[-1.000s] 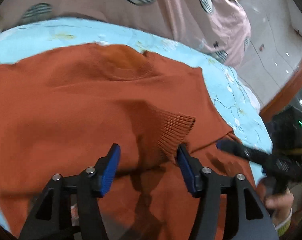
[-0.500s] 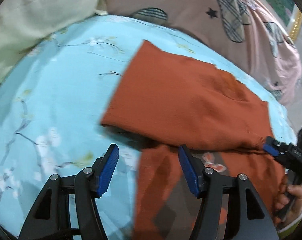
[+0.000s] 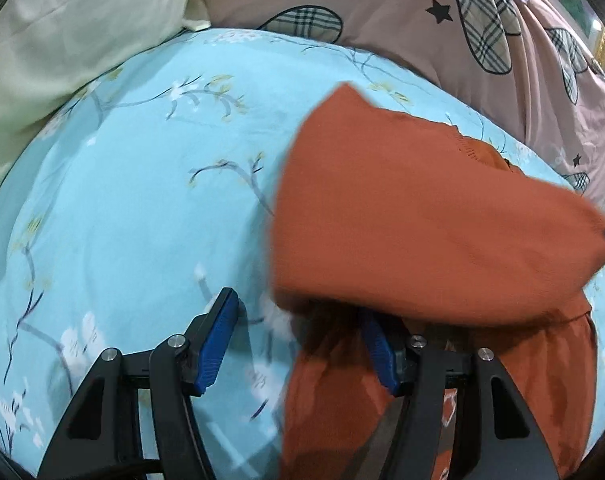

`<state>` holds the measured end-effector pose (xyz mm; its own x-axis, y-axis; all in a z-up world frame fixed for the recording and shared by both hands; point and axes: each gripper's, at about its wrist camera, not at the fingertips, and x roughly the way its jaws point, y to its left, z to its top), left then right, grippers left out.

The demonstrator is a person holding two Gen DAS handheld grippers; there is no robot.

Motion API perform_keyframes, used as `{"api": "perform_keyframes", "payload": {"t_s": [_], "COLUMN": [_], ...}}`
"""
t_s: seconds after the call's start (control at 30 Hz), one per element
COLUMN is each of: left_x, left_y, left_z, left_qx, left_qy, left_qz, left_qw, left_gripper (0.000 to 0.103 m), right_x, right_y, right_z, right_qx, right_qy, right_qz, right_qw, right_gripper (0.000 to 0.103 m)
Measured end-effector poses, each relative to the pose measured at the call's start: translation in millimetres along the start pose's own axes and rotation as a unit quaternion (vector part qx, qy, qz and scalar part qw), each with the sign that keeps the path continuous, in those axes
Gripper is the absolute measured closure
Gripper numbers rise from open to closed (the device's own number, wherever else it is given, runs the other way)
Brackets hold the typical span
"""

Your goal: Fold small clothes

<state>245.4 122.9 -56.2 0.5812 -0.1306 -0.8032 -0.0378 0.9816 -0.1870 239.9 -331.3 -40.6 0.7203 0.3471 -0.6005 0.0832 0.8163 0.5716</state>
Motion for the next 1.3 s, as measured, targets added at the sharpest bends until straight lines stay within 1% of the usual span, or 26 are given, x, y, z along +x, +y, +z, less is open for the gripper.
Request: {"api": "perform_keyframes", "payload": {"t_s": [0.03, 0.1, 0.17, 0.2, 0.23, 0.27, 0.33, 0.43, 0.57, 0.63, 0.67, 0.7, 0.77, 0.8, 0.83, 0.9, 0.93, 0.97, 1.03, 1.07, 1.1, 1.13, 1.2, 1.23, 1.3], "left_x": [1.6, 4.9, 7.5, 7.5, 6.5, 4.7, 1.3, -0.3, -3.6, -5.7, -5.4, -5.5, -4.5, -3.3, -1.3, 1.8, 1.4, 1.1, 1.4, 2.4, 2.8, 2.8, 2.7, 2.6, 2.3], "left_y": [-3.5, -13.0, -16.2, -15.3, -12.1, -8.6, 0.7, 3.9, 5.8, -2.0, -7.9, -11.0, -13.3, -12.3, -11.4, -8.8, -7.9, -6.8, -4.6, -3.3, -1.9, -0.8, 3.0, 4.2, 6.4], "left_z": [1.8, 4.1, 0.9, -1.9, -3.8, -4.4, -6.2, -10.9, -13.0, -13.2, -13.9, -14.6, -16.3, -16.6, -17.2, -18.3, -18.6, -18.6, -19.1, -18.1, -17.4, -16.9, -16.4, -16.6, -16.3], "left_qx": [0.004, 0.013, 0.016, 0.014, 0.006, -0.004, -0.029, -0.039, -0.055, -0.034, -0.016, -0.007, 0.002, 0.001, 0.001, -0.003, -0.006, -0.009, -0.016, -0.019, -0.022, -0.026, -0.038, -0.042, -0.048], "left_qy": [0.001, 0.002, 0.001, 0.000, -0.003, -0.005, -0.008, -0.014, -0.021, -0.025, -0.022, -0.022, -0.022, -0.021, -0.018, -0.016, -0.017, -0.018, -0.020, -0.020, -0.021, -0.021, -0.021, -0.021, -0.020], "left_qz": [-0.001, 0.000, 0.012, 0.017, 0.019, 0.016, 0.001, -0.002, -0.009, -0.012, -0.012, -0.009, -0.011, -0.014, -0.017, -0.017, -0.019, -0.020, -0.018, -0.018, -0.016, -0.014, -0.017, -0.020, -0.025], "left_qw": [1.0000, 0.9999, 0.9998, 0.9998, 0.9998, 0.9999, 0.9995, 0.9991, 0.9982, 0.9990, 0.9995, 0.9997, 0.9997, 0.9997, 0.9997, 0.9997, 0.9997, 0.9996, 0.9995, 0.9995, 0.9994, 0.9993, 0.9989, 0.9987, 0.9983], "left_gripper": [0.050, 0.052, 0.063, 0.066, 0.071, 0.073, 0.073, 0.073, 0.075, 0.076, 0.076, 0.076, 0.076, 0.076, 0.076, 0.078, 0.078, 0.078, 0.078, 0.078, 0.078, 0.079, 0.079, 0.079, 0.079], "right_x": [2.9, 11.9, 17.0, 19.4, 22.4, 25.8, 32.8, 32.2, 13.1, 5.2, 5.2, 9.5, 19.8, 23.9, 23.0, 15.5, 13.4, 14.1, 18.6, 20.6, 21.1, 19.2, 13.2, 12.4, 17.9], "right_y": [-8.3, -22.3, -30.7, -34.1, -37.9, -41.7, -46.0, -46.9, -36.0, -35.9, -38.3, -42.6, -51.8, -57.6, -61.8, -63.8, -62.9, -60.1, -52.0, -47.2, -42.1, -38.9, -40.0, -40.2, -40.7], "right_z": [-1.5, -9.3, -15.9, -18.1, -20.4, -21.8, -25.4, -27.9, -16.2, -9.0, -7.1, -6.8, -8.9, -11.7, -14.3, -18.8, -20.7, -23.5, -27.7, -28.5, -28.7, -27.8, -25.0, -23.7, -23.0], "right_qx": [0.006, 0.010, 0.010, 0.010, 0.013, 0.017, 0.019, 0.011, -0.002, 0.001, 0.003, 0.006, 0.018, 0.030, 0.043, 0.055, 0.057, 0.052, 0.028, 0.013, -0.005, -0.014, -0.007, -0.006, -0.014], "right_qy": [0.007, 0.025, 0.032, 0.034, 0.036, 0.041, 0.048, 0.047, 0.007, -0.006, -0.002, 0.010, 0.036, 0.048, 0.048, 0.033, 0.030, 0.034, 0.046, 0.050, 0.049, 0.044, 0.031, 0.028, 0.039], "right_qz": [-0.011, -0.030, -0.044, -0.051, -0.059, -0.063, -0.070, -0.076, -0.068, -0.067, -0.078, -0.093, -0.105, -0.107, -0.106, -0.094, -0.089, -0.083, -0.083, -0.089, -0.096, -0.099, -0.095, -0.101, -0.121], "right_qw": [1.000, 0.999, 0.998, 0.998, 0.998, 0.997, 0.996, 0.996, 0.998, 0.998, 0.997, 0.996, 0.994, 0.993, 0.992, 0.994, 0.994, 0.995, 0.995, 0.995, 0.994, 0.994, 0.995, 0.994, 0.992], "right_gripper": [0.089, 0.089, 0.089, 0.089, 0.089, 0.089, 0.089, 0.089, 0.090, 0.090, 0.090, 0.090, 0.089, 0.086, 0.085, 0.080, 0.074, 0.067, 0.066, 0.067, 0.072, 0.091, 0.091, 0.091, 0.091]}}
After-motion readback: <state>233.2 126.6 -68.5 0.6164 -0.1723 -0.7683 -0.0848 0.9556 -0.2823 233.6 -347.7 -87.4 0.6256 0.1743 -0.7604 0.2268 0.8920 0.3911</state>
